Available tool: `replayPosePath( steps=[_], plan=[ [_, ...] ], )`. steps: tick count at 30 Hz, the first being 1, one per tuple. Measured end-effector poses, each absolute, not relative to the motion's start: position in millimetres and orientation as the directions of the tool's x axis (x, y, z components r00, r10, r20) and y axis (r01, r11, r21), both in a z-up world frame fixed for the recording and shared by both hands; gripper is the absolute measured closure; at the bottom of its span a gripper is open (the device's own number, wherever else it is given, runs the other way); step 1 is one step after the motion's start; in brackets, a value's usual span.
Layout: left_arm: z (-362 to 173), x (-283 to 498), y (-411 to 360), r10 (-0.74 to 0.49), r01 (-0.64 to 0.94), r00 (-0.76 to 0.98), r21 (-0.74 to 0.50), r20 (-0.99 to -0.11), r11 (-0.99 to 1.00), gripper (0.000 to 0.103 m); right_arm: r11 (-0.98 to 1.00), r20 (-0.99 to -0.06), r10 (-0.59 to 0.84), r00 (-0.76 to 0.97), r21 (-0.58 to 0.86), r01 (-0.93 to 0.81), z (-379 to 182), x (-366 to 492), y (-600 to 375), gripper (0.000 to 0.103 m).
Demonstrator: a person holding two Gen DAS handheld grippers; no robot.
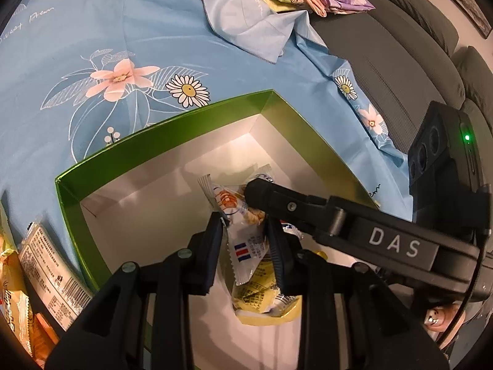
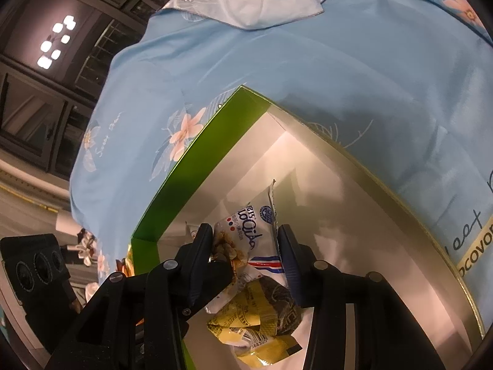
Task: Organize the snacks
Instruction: 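Lower the nut packet into the box and open the left gripper, then move the left gripper to the orange packet and grasp it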
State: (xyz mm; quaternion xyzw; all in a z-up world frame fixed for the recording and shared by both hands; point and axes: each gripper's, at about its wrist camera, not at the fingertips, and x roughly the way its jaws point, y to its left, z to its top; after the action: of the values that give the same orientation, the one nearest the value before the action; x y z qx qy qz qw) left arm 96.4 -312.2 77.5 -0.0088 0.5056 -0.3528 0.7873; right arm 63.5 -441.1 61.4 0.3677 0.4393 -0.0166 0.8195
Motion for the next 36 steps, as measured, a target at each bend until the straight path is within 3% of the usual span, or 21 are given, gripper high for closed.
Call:
replayPosePath(
  steps=[9, 18, 22, 26, 31, 36],
  plan=[
    [76, 98, -315, -0.551, 0.547, 0.235, -0.360, -0.800, 0.756, 0.071, 0.723, -0.741, 0.288, 0.606, 0.583, 0.369, 59, 63, -443, 0.057],
    [81, 93, -313, -0.580, 0.552, 0.226, -0.388, -0.783, 0.738, 0.055, 0.725, -0.743, 0.255, 0.619, 0.571, 0.385, 63, 59, -445, 0.056],
    [93, 87, -305, -0.603, 0.555, 0.246, -0.400, -0.759, 0.729, 0.042, 0.734, -0.728, 0.245, 0.640, 0.570, 0.368, 71, 55, -443, 0.039],
    [111, 79, -278, -0.622, 0.536, 0.288, -0.416, -0.728, 0.735, 0.031, 0.751, -0.702, 0.236, 0.672, 0.571, 0.332, 86, 49, -436, 0.029],
    [135, 70, -224, -0.632, 0.467, 0.370, -0.451, -0.681, 0.760, 0.019, 0.793, -0.657, 0.230, 0.718, 0.555, 0.253, 112, 36, -421, 0.025],
    [150, 51, -148, -0.535, 0.344, 0.505, -0.411, -0.677, 0.844, 0.014, 0.813, -0.618, 0.279, 0.735, 0.559, 0.161, 130, 25, -399, 0.023]
  ],
)
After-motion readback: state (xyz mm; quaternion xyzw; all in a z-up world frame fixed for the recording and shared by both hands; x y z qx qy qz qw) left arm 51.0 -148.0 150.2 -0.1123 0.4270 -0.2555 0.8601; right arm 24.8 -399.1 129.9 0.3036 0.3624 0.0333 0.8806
